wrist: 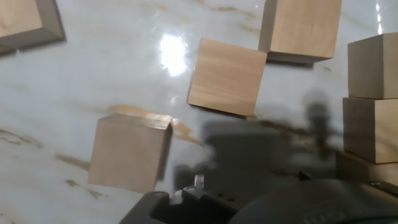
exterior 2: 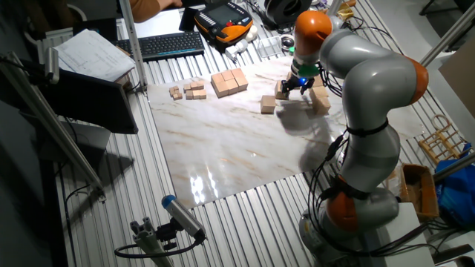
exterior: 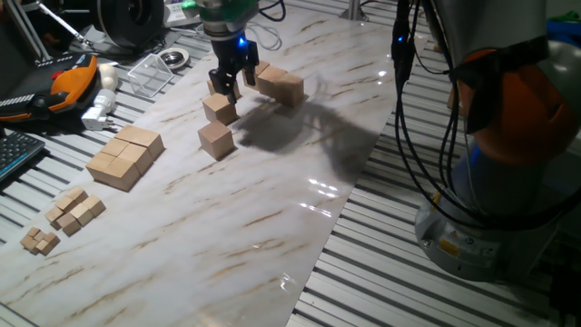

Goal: Stack the blocks into a pyramid shape

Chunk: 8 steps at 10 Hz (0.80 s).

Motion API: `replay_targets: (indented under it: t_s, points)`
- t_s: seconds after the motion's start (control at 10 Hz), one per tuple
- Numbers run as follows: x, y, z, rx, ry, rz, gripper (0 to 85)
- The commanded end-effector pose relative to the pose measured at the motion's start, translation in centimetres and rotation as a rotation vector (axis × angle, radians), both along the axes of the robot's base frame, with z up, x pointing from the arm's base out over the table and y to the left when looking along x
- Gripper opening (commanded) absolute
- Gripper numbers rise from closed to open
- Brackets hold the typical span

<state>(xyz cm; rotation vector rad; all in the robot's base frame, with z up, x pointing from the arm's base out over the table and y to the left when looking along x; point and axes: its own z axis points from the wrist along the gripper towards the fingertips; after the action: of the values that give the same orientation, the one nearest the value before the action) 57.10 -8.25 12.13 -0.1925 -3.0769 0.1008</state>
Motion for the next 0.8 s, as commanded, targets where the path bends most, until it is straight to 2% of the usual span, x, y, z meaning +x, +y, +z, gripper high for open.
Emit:
replay_targets:
  t_s: [0.0,0.2,0.5,0.6,0.7]
  points:
    - [0.00,0.0,0.0,-0.005,0.006,0.019,68.0]
    - [0.00,0.0,0.0,0.055,-0.012,0.057,68.0]
    - [0.00,0.0,0.0,0.053,0.003,0.035,68.0]
    - [0.49,1.3,0.1,0.045,0.012,0.030,68.0]
    - [0.90,2.2,0.0,0.049,0.010,0.011,68.0]
